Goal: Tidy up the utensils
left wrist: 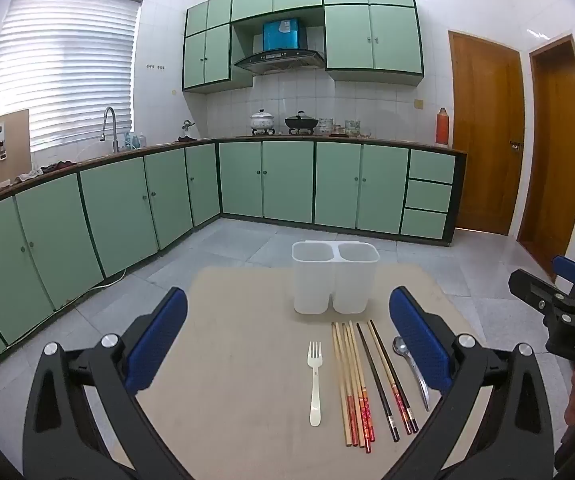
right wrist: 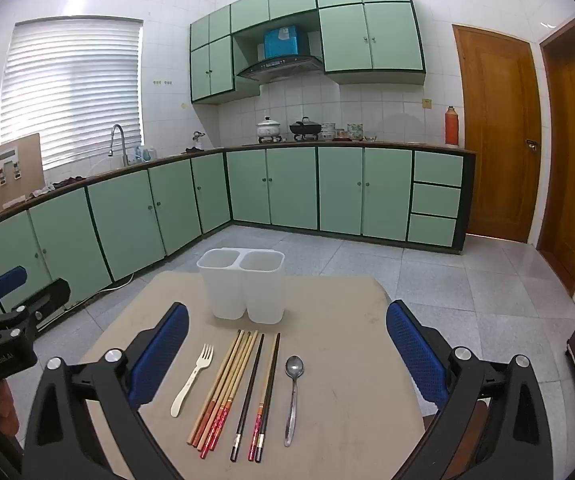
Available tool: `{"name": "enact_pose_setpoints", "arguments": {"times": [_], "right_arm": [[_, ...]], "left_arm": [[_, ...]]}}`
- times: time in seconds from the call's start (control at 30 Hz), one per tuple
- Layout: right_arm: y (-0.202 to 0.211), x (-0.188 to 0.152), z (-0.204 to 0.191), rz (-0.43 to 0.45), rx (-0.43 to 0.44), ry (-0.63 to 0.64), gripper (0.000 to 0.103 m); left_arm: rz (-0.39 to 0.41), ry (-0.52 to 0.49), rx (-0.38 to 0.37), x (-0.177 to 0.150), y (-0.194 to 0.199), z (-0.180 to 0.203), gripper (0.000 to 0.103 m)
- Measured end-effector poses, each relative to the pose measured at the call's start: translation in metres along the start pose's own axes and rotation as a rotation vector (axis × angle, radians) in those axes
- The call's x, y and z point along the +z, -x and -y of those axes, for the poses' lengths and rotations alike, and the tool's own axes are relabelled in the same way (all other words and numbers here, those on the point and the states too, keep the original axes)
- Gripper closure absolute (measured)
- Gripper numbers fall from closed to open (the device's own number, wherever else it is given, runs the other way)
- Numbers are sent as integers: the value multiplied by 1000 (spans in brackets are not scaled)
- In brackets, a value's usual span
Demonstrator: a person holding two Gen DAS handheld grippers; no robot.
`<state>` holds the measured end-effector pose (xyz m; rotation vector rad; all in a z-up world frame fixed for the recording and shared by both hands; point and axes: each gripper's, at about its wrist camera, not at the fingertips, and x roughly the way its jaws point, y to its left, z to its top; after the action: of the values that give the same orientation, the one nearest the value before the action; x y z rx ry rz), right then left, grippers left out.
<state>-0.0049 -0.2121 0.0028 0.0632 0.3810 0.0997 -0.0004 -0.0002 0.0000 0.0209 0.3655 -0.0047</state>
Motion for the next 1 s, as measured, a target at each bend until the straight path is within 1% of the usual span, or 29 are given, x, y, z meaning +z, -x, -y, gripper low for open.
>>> {"name": "enact_pose_setpoints", "arguments": {"times": [0.37, 0.43, 1.0], "right_arm": [[0, 0, 0, 2, -1, 3, 6], [0, 0, 0, 3, -2, 3, 6], [0, 1, 0, 4, -1, 4, 6]], "left_arm": [[1, -4, 5, 1, -1, 2, 5], [7, -1, 3, 6, 12, -2, 5], [10, 0, 8, 6, 12, -2, 5]]}}
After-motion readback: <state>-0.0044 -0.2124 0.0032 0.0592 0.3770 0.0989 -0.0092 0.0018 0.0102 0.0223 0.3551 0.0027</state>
